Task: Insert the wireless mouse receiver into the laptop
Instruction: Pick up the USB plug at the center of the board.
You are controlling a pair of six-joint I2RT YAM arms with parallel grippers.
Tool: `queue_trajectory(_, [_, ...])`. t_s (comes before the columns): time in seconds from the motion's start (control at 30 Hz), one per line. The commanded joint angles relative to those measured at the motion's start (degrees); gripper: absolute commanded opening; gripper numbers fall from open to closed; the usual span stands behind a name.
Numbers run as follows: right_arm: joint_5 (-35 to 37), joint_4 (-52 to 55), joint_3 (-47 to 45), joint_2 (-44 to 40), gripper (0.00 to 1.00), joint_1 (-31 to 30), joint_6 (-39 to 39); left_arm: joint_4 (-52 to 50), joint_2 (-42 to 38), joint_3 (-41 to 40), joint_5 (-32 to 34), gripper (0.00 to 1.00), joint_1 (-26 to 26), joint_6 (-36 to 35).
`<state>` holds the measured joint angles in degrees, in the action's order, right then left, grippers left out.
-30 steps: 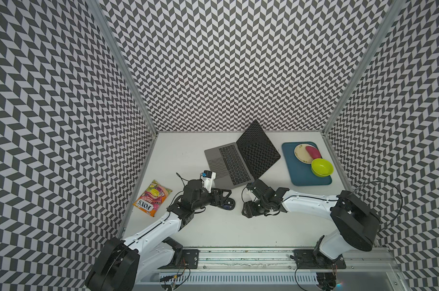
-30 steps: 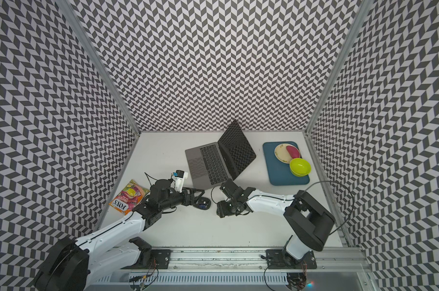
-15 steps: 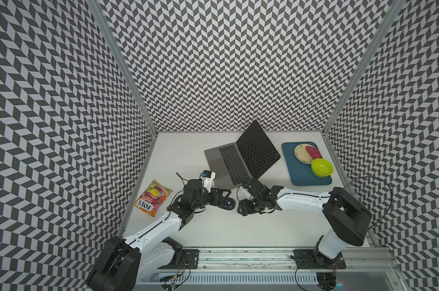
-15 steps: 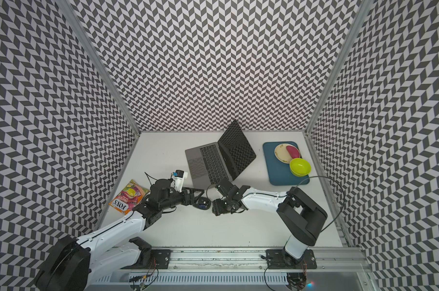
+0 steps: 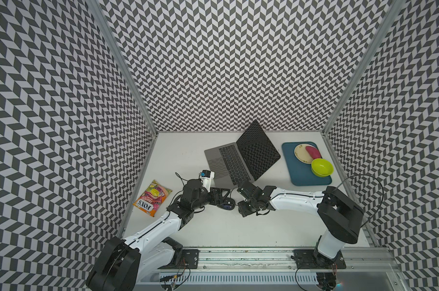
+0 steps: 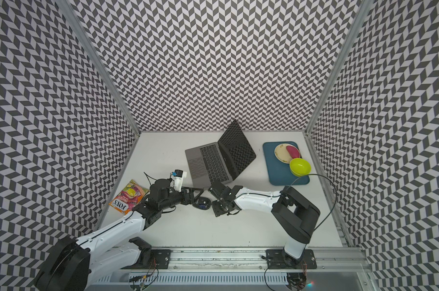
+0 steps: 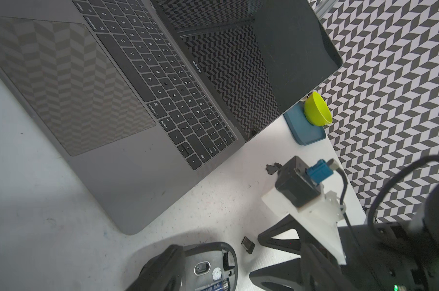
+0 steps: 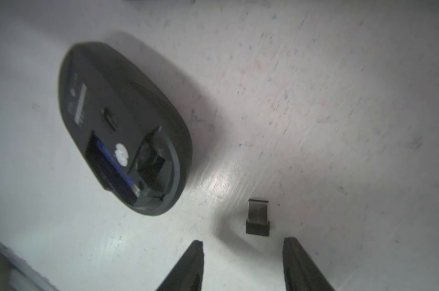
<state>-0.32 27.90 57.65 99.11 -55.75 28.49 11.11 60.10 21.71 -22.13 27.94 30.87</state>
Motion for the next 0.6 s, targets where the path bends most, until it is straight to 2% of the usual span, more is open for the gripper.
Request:
queue_trajectory(0.0, [8.4,5.2,2.8,1.9,0.46,-1.6,-1.5,-0.7,-1.1,0.8,0.8,0.79,-0.5,-1.2])
queue_trajectory(0.57, [10.1,5.5,6.9,6.4,0.27,-2.7,-2.4,-0.8,-1.9,0.6,1.0,0.8,-0.7,-1.4])
